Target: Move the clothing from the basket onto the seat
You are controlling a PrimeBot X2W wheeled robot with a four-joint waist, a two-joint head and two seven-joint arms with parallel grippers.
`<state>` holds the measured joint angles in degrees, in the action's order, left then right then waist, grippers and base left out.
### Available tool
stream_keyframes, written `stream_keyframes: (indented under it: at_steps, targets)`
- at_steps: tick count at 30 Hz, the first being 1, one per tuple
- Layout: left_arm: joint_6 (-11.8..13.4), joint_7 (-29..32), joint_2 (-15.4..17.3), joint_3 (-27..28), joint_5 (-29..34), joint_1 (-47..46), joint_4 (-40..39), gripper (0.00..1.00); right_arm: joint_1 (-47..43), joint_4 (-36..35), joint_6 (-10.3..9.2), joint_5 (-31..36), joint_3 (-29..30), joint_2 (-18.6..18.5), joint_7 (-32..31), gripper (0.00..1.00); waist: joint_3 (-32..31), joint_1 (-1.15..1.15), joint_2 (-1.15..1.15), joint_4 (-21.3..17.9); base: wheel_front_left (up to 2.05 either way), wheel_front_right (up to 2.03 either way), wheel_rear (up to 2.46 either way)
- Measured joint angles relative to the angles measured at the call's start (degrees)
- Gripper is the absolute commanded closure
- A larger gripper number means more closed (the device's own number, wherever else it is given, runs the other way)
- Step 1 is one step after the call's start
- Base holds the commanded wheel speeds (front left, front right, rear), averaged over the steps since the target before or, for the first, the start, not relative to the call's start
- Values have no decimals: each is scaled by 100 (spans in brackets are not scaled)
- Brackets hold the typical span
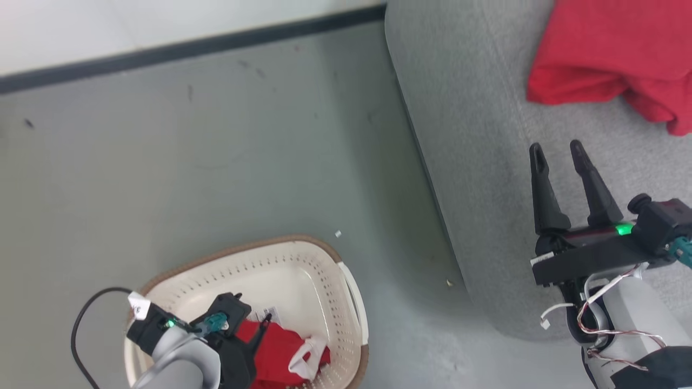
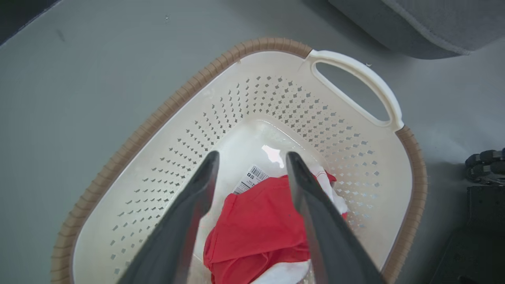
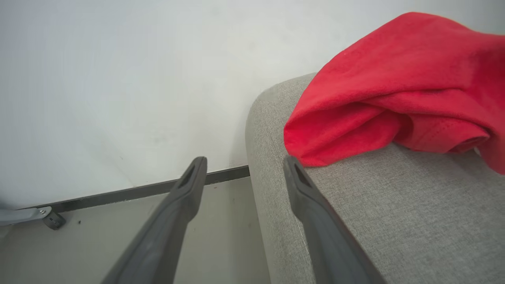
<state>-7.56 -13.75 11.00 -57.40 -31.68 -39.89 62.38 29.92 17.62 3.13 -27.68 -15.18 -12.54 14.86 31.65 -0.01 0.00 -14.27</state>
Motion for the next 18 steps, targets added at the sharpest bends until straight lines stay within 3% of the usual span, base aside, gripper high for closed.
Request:
stream_keyframes:
  at_steps: [18]
  targets:
    - [0,-54,58,887,-902,652,-680,0,-726,321,148,-1,165,-194,-13,0,-1476,-1,0,459,0,0,0]
